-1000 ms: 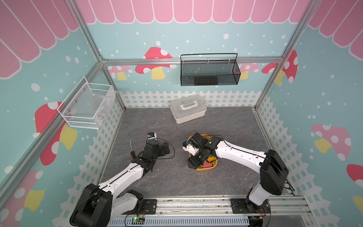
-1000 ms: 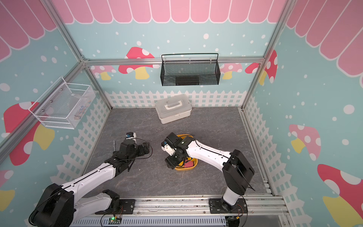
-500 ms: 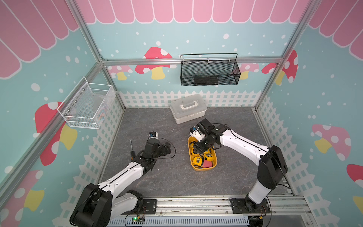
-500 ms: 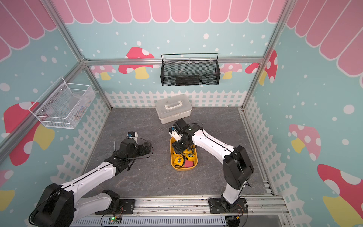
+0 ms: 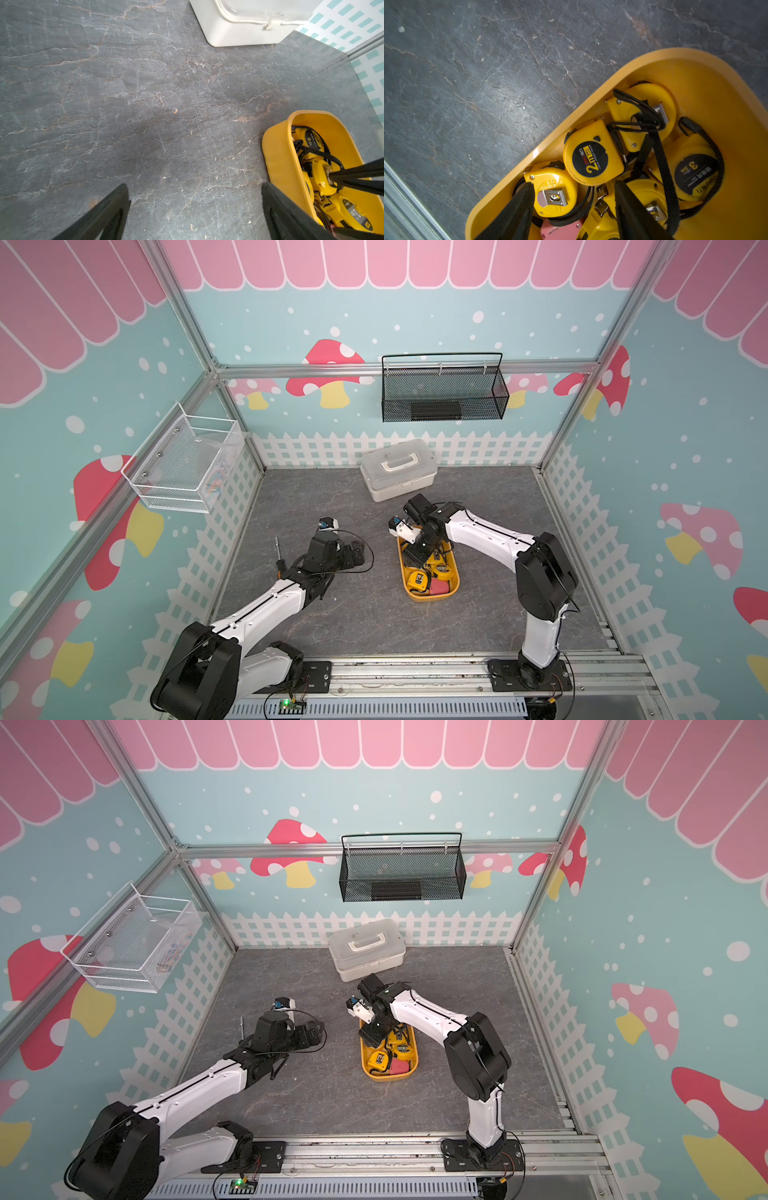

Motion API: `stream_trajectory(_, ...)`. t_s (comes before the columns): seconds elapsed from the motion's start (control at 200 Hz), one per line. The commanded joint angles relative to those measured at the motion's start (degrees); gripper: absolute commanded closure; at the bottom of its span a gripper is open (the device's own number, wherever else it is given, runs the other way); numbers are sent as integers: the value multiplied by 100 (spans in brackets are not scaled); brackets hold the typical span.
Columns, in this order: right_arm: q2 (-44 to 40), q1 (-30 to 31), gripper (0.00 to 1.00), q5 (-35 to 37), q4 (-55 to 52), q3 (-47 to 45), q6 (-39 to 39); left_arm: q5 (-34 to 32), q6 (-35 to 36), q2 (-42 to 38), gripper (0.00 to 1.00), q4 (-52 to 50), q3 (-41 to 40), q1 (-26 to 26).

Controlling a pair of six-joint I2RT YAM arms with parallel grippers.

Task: Take the tape measure out of the storage box
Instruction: Pick up the tape measure from the storage box.

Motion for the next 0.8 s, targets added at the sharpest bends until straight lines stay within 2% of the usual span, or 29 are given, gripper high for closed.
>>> stream_trajectory(0.0,269,31,37,52,-89,121,-398,-99,-66,-202,1,-187,145,6)
stream_trajectory(0.155,468,29,35,72,-81,169,-515,-303,-167,-531,1,-423,130,196)
stream_trajectory(0.315,638,28,33,144,-88,220,-582,-229,-212,-759,1,-487,67,391)
stream_trajectory(0.796,921,44,31,395,-115,301,-704,-95,-328,-647,1,-451,-2,460)
